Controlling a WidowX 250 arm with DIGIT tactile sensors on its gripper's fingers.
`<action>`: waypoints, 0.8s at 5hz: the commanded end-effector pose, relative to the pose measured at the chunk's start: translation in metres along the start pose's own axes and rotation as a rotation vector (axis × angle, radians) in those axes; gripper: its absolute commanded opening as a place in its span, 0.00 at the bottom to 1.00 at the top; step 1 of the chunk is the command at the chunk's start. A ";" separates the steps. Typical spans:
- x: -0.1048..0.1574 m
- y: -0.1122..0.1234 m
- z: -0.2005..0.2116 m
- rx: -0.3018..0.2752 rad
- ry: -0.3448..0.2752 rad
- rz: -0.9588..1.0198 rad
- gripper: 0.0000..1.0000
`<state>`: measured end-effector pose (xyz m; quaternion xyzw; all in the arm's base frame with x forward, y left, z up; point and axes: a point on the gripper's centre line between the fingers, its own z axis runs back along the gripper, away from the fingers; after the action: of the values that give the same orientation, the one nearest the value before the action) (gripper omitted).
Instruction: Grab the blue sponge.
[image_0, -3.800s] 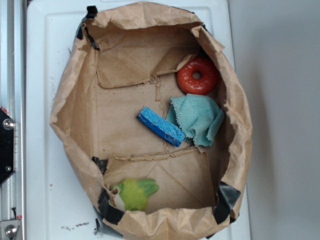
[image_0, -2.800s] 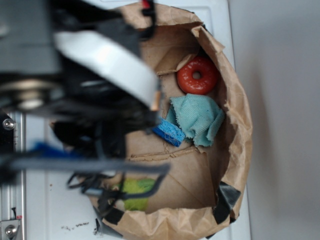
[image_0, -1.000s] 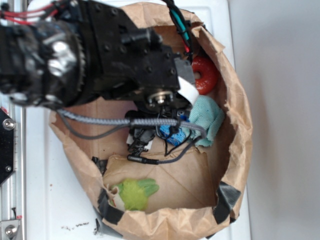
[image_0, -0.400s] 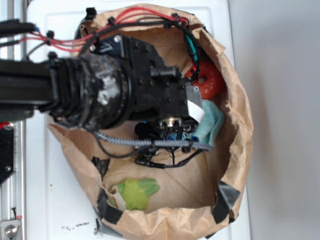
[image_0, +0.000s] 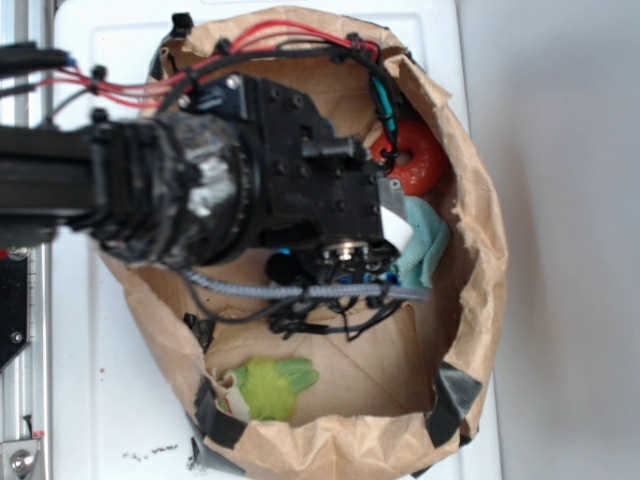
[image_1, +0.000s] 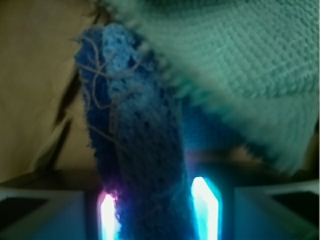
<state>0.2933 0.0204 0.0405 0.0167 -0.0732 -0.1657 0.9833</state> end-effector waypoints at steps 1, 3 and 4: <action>0.005 -0.004 0.100 0.052 -0.006 0.108 0.00; 0.009 -0.003 0.153 0.093 -0.028 0.243 0.00; 0.008 -0.002 0.169 0.126 -0.010 0.301 0.00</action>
<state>0.2698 0.0234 0.1835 0.0638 -0.0524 -0.0137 0.9965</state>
